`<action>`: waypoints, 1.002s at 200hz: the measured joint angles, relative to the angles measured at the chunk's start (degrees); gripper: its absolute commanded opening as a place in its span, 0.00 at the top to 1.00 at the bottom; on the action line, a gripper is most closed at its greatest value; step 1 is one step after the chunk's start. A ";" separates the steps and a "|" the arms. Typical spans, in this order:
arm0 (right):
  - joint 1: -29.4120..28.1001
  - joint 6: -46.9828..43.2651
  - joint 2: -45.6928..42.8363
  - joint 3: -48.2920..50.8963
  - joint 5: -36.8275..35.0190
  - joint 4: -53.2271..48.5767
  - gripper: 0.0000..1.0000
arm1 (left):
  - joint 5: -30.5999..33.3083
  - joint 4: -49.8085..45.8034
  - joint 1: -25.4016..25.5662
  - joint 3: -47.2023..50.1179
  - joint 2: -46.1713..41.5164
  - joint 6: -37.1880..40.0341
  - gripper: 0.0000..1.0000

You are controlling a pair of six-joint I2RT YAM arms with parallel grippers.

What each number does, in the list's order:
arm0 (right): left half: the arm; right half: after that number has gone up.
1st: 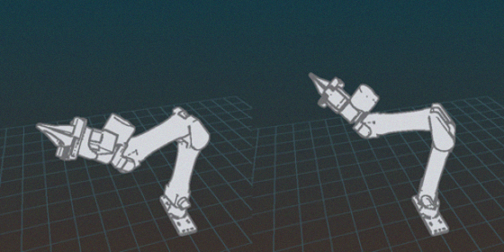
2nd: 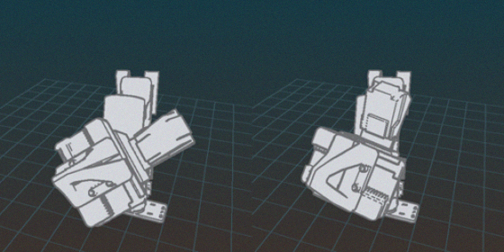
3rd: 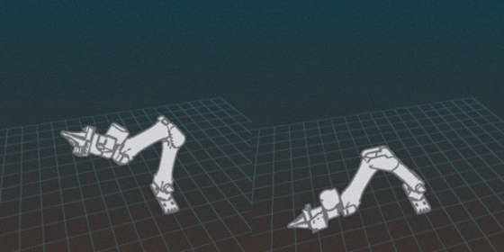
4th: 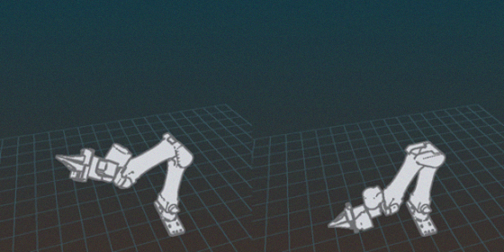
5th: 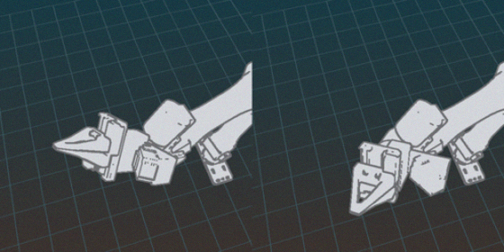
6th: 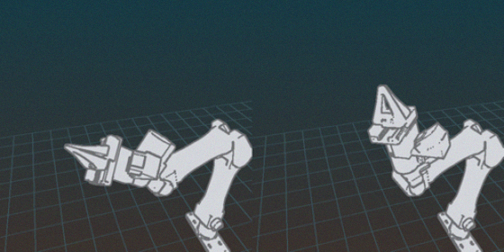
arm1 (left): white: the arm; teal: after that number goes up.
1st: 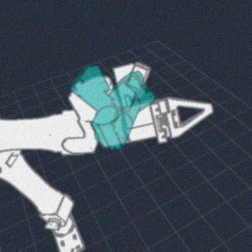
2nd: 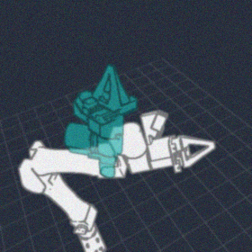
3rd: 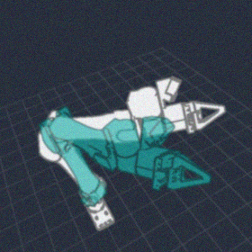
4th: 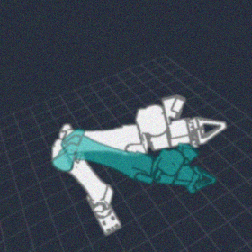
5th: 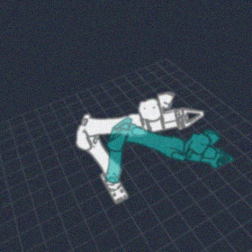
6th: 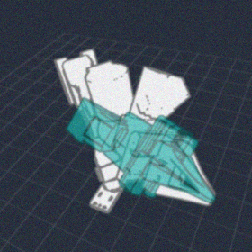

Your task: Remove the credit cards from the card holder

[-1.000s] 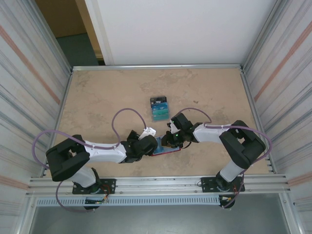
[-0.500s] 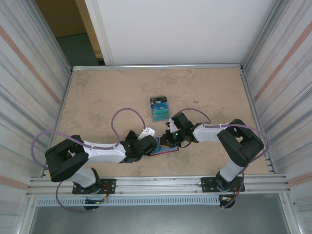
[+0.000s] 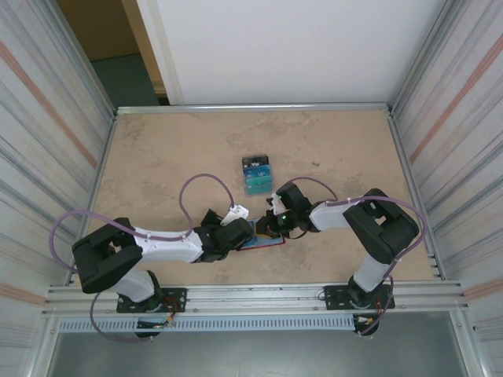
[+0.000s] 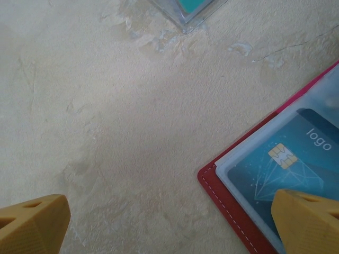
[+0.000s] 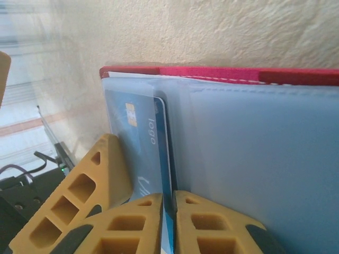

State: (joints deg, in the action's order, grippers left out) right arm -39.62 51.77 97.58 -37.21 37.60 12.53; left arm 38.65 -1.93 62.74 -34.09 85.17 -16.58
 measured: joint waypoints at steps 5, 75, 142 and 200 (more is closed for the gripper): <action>0.00 0.31 0.00 0.00 0.11 0.20 0.81 | 0.00 0.02 0.00 0.00 0.00 -0.02 0.01; -0.24 0.52 0.13 0.04 -0.61 0.74 0.98 | -0.90 -0.02 0.00 0.02 -0.44 -0.24 0.01; -0.66 -1.38 -2.75 -0.20 -5.55 -4.94 1.00 | -1.36 -3.39 0.00 0.02 -4.22 -2.16 0.01; -1.31 -3.19 -4.76 -1.51 -9.40 -10.27 1.00 | -1.33 -4.04 0.00 0.02 -3.85 -2.43 0.01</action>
State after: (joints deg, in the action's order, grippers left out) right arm -40.93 48.58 92.82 -38.72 28.21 2.26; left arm 37.32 -5.98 62.74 -34.06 81.32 -19.00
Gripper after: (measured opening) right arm 0.050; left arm 0.986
